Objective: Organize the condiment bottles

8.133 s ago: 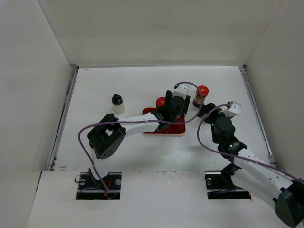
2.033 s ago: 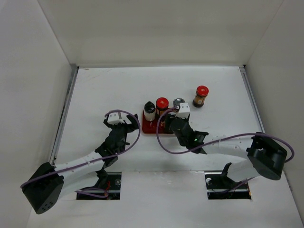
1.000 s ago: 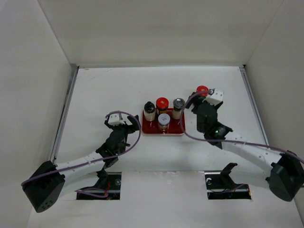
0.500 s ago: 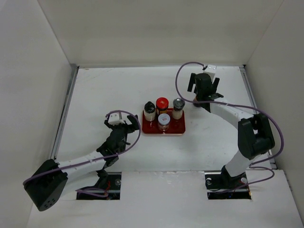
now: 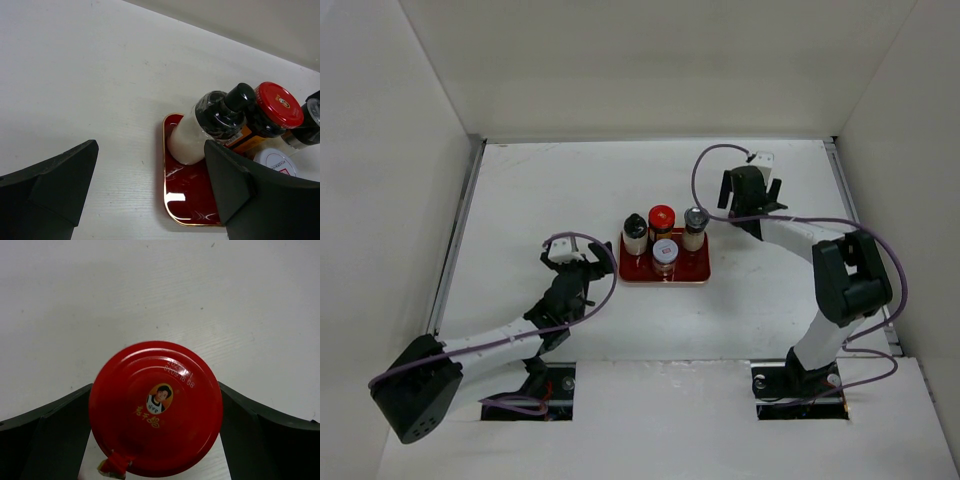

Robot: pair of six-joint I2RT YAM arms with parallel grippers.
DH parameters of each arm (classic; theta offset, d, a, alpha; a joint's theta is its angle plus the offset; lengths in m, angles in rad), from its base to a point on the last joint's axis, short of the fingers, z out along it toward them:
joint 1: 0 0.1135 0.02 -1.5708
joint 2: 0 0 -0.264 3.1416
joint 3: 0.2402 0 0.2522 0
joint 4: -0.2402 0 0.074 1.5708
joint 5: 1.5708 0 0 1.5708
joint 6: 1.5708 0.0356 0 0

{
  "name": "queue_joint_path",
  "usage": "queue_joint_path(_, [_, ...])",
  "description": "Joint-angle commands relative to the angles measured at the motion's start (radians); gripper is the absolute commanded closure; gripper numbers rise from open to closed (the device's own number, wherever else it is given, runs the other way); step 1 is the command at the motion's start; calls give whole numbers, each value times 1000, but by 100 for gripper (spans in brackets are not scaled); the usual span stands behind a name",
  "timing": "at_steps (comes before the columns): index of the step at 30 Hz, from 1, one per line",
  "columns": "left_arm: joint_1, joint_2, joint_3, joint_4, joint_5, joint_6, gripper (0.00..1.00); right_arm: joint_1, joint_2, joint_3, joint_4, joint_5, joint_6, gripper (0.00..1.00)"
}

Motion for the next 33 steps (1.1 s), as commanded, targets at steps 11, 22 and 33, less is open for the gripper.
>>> queue_joint_path(11, [-5, 46, 17, 75, 9, -15, 12, -5, -67, -35, 130, 24, 22, 10])
queue_joint_path(22, [-7, 43, 17, 81, 16, -12, 12, -13, -104, -58, 123, 10, 34, 39])
queue_joint_path(33, [-19, -3, 2, 76, 6, -11, 12, 61, -392, -251, 118, 91, 76, 41])
